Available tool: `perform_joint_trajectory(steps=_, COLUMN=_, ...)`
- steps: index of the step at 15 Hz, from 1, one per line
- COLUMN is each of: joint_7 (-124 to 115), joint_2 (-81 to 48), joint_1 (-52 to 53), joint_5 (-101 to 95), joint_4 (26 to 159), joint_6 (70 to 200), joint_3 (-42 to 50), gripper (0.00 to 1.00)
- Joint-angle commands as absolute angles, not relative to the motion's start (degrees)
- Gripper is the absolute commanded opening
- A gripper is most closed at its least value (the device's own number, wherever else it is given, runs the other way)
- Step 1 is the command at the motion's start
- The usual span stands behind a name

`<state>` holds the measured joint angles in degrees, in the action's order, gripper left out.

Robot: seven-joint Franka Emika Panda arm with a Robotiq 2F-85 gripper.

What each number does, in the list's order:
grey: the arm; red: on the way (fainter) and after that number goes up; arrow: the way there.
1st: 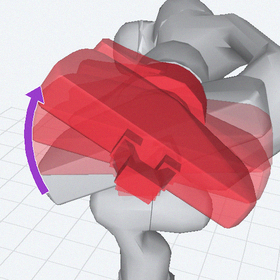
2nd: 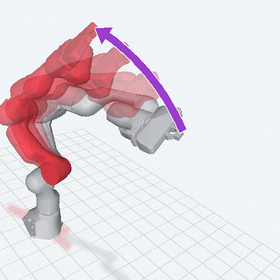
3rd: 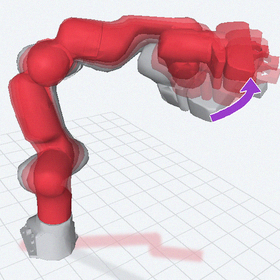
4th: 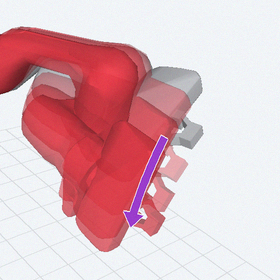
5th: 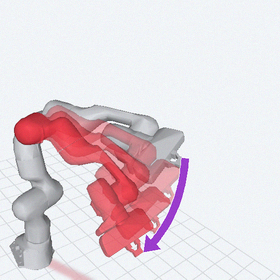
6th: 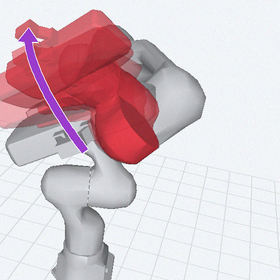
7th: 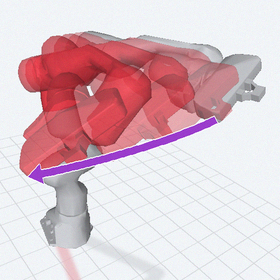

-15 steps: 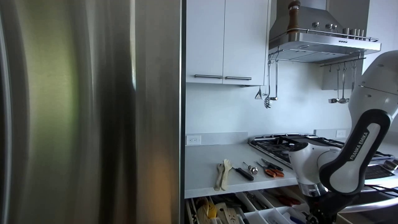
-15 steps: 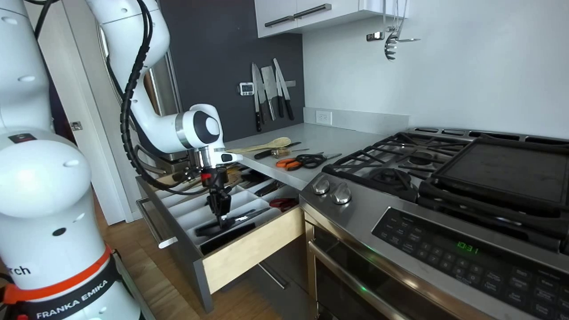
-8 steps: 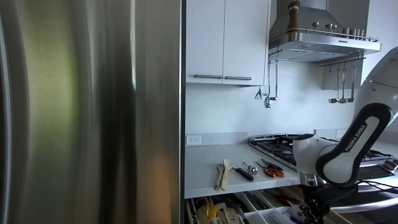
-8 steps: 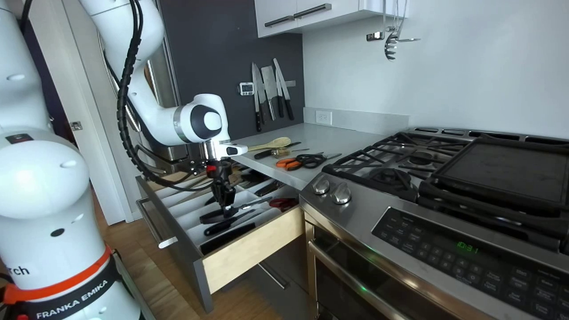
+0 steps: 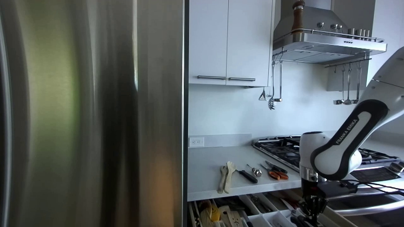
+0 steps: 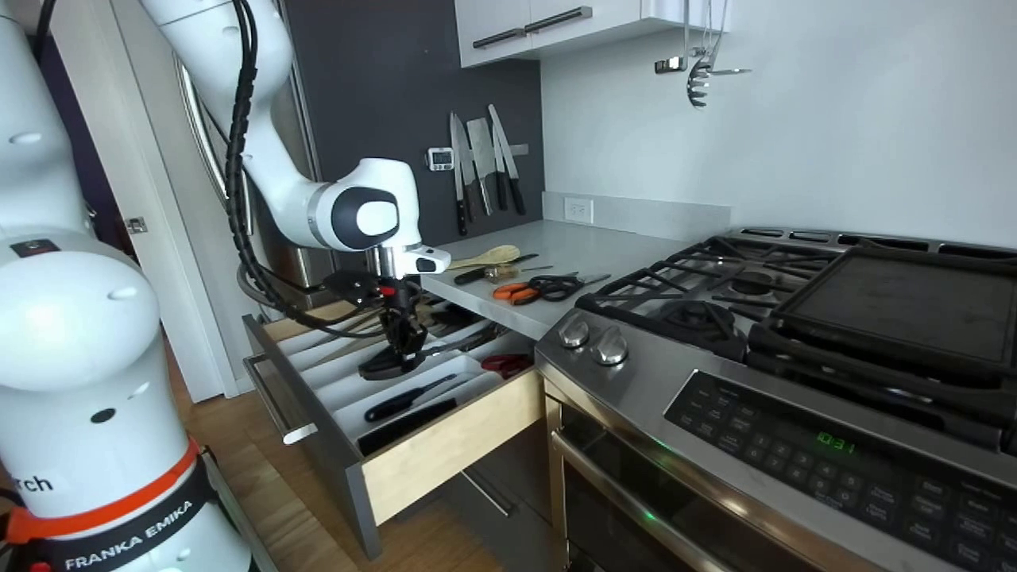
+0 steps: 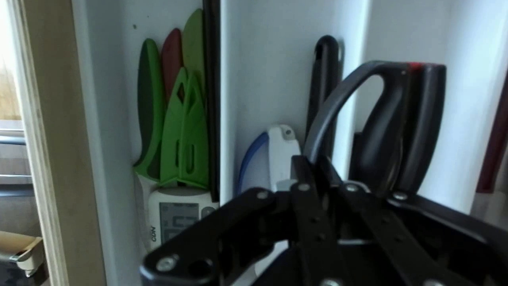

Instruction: Remove the scissors from the open drawer and put it on the counter

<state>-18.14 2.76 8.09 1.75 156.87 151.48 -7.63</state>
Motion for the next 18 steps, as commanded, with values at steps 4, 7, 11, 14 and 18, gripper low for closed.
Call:
perform_joint_trajectory(steps=4, joint_7=3.7, joint_2=8.34, joint_1=10.53, joint_5=19.1, joint_4=160.27, joint_6=153.44, joint_3=-7.47, gripper=0.02)
perform_joint_trajectory(steps=7, joint_7=11.3, joint_2=7.2, joint_1=11.53, joint_5=21.55, joint_4=157.33, joint_6=151.32, joint_3=-7.13, gripper=0.02)
perform_joint_trajectory(steps=11, joint_7=19.78, joint_2=8.21, joint_1=13.28, joint_5=21.61, joint_4=157.68, joint_6=150.54, joint_3=-7.45, gripper=0.02)
perform_joint_trajectory(steps=14, joint_7=25.8, joint_2=9.27, joint_1=14.93, joint_5=22.7, joint_4=157.93, joint_6=151.01, joint_3=-7.29, gripper=0.02)
perform_joint_trajectory(steps=18, joint_7=34.82, joint_2=12.74, joint_1=17.74, joint_5=32.05, joint_4=158.23, joint_6=151.65, joint_3=-5.46, gripper=0.02)
